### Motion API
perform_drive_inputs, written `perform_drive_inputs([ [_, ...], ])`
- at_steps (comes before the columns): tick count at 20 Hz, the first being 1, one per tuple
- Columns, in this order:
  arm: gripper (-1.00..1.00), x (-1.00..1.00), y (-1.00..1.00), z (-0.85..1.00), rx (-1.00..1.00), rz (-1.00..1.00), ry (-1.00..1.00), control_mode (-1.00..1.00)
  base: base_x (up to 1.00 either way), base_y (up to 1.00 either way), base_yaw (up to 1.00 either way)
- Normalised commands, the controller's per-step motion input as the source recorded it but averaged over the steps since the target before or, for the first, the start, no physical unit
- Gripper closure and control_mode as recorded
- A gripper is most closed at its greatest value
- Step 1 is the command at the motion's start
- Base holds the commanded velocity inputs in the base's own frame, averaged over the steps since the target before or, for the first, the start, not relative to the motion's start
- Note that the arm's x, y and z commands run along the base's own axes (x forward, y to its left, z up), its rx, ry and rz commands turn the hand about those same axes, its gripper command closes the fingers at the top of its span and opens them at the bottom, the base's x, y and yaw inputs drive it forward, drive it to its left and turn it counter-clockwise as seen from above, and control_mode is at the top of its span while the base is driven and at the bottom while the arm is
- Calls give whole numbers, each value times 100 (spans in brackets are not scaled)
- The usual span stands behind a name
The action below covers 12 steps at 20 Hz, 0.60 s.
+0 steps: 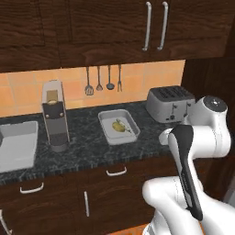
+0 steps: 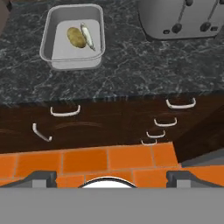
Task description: Place one potato and one fish in each tupperware on the nearby counter, to pack two identical lunches.
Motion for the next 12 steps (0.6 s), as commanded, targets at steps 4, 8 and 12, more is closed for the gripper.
perform_drive_inputs([
  [4, -100, 0, 0, 0, 0, 0, 0, 100, -52, -99, -10],
  [8, -100, 0, 0, 0, 0, 0, 0, 100, -1, -100, -12],
  [12, -100, 0, 0, 0, 0, 0, 0, 100, 2, -100, -10],
])
